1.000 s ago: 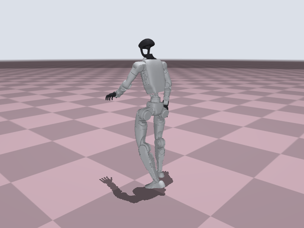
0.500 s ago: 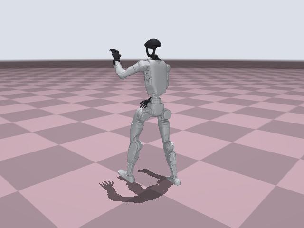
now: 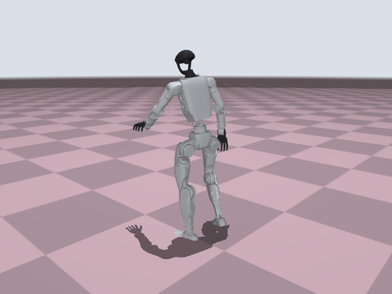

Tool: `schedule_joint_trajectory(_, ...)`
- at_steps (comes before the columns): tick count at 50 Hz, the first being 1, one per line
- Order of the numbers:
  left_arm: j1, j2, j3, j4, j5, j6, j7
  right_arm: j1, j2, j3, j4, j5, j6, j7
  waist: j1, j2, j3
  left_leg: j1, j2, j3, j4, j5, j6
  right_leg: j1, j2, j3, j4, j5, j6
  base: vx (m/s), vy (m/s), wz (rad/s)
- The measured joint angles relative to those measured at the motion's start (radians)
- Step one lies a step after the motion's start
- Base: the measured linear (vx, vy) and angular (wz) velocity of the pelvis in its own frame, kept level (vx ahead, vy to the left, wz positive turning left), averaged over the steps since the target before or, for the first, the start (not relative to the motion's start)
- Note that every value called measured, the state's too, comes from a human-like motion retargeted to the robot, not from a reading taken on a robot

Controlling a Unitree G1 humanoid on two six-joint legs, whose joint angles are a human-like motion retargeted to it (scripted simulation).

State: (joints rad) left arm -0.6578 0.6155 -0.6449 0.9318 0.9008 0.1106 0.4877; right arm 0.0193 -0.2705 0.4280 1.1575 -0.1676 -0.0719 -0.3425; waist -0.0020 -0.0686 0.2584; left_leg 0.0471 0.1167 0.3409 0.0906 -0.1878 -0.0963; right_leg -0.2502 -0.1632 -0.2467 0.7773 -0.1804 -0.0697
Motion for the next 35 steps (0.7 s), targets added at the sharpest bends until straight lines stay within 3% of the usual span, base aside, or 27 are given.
schedule_joint_trajectory(7,0.002,-0.064,-0.018,0.106,0.007,-0.001,0.002,0.04,0.018,-0.006,-0.027,-0.031,0.003,0.038,-0.016,-0.058,0.023,0.051,-0.081,-0.028,0.007,-0.07,0.0,0.042,0.058,-0.052,-0.64,0.237,0.174,0.38,0.06,0.3)
schedule_joint_trajectory(11,0.003,-0.102,-0.032,0.16,0.02,-0.006,0.004,0.035,0.023,-0.009,-0.051,-0.056,-0.005,0.051,-0.029,-0.065,0.018,0.095,-0.113,-0.058,0.018,-0.108,-0.001,0.055,0.071,0.006,-0.776,0.244,0.252,0.46,0.03,0.43)
schedule_joint_trajectory(18,0.028,-0.098,-0.045,0.08,0.011,-0.043,-0.031,-0.026,-0.005,-0.027,-0.05,-0.052,0.017,0.029,-0.009,-0.01,-0.044,0.112,-0.112,-0.074,0.17,-0.113,0.013,0.129,0.047,0.021,-0.75,0.258,0.225,0.53,-0.02,0.2)
schedule_joint_trajectory(25,0.097,0.095,0.038,-0.353,-0.111,-0.059,-0.04,-0.133,-0.04,-0.013,-0.079,0.02,0.062,0.007,0.05,0.018,-0.101,-0.106,-0.055,-0.116,0.743,0.104,0.031,0.218,0.016,0.058,-0.654,0.116,0.186,0.5,-0.08,-0.22)
schedule_joint_trajectory(30,0.062,0.217,0.195,-0.657,-0.142,-0.033,-0.017,-0.222,-0.061,-0.001,-0.122,0.069,0.082,0.018,0.11,0.01,-0.112,-0.27,-0.018,-0.09,0.999,0.041,0.069,0.283,-0.014,0.087,-0.646,0.06,0.18,0.42,-0.02,-0.27)
schedule_joint_trajectory(35,-0.059,0.278,0.314,-0.811,-0.104,0.016,-0.026,-0.321,-0.086,0.036,-0.148,0.069,0.098,0.072,0.162,0.003,-0.104,-0.379,-0.004,-0.063,0.96,0.012,0.068,0.333,-0.036,0.107,-0.655,0.032,0.19,0.37,0.04,-0.23)
